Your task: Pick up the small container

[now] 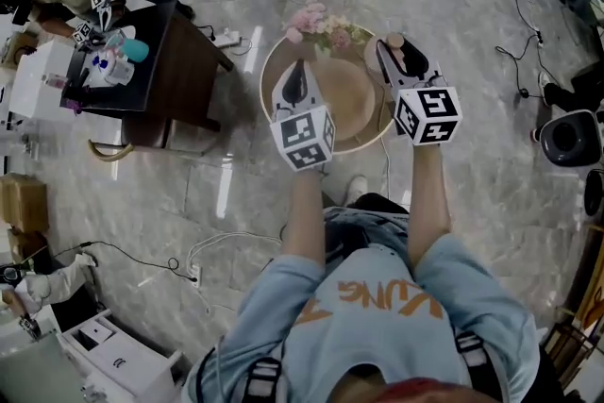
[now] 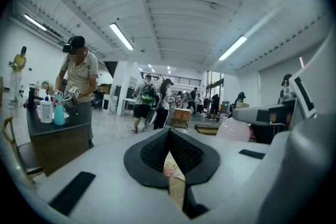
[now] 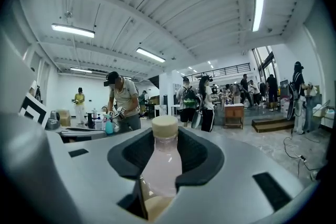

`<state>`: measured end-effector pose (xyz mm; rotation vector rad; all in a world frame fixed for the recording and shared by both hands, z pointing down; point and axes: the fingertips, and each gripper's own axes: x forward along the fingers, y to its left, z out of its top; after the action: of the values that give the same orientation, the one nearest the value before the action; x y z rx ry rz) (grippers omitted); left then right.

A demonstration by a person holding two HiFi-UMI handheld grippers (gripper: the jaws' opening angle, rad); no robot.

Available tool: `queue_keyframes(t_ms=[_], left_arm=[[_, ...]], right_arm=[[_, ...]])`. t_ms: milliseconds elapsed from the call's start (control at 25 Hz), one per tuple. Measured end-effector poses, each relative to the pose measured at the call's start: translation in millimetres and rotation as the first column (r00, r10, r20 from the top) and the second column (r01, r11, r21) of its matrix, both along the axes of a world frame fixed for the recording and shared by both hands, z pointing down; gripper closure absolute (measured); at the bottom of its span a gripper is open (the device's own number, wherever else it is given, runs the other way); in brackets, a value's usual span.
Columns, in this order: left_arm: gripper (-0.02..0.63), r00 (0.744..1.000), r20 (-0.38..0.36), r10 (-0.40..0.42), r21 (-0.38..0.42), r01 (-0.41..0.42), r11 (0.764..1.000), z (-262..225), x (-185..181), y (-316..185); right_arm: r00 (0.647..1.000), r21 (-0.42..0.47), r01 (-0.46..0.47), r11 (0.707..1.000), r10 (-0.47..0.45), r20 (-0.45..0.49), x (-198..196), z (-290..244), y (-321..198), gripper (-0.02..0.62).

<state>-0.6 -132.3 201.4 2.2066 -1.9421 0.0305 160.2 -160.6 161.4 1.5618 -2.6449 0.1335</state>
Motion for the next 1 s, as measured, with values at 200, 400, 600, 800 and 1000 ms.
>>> queue_keyframes(t_ms=[200,400,600,800,1000], left_arm=[[0.583,0.991,0.115,0.074,0.053,-0.081,0.995,-25,28,5],[0.583,0.991,0.117,0.063,0.100,-0.075,0.992,-46,16,-2],[0.583,0.991,0.122,0.052,0.117,-0.066,0.991,-56,11,0],[0.583,0.986,0.161,0.044,0.133,-0.066,0.989,-62,14,0],[0.583,0.981,0.189,0.046,0.134,-0.072,0.988,-61,18,1]], right_arm=[[0.996,0.008,-0.017,1.000,0.016,0.082,15,-27,13,0.443],[0.996,0.038,-0.002,0.999,-0.001,0.086,14,-32,19,0.443],[0.995,0.036,0.010,0.999,-0.013,0.099,19,-30,24,0.443],[0.996,0.046,0.022,0.999,-0.026,0.088,20,-32,21,0.443],[0.996,0.048,0.037,0.998,-0.041,0.085,20,-33,19,0.443]])
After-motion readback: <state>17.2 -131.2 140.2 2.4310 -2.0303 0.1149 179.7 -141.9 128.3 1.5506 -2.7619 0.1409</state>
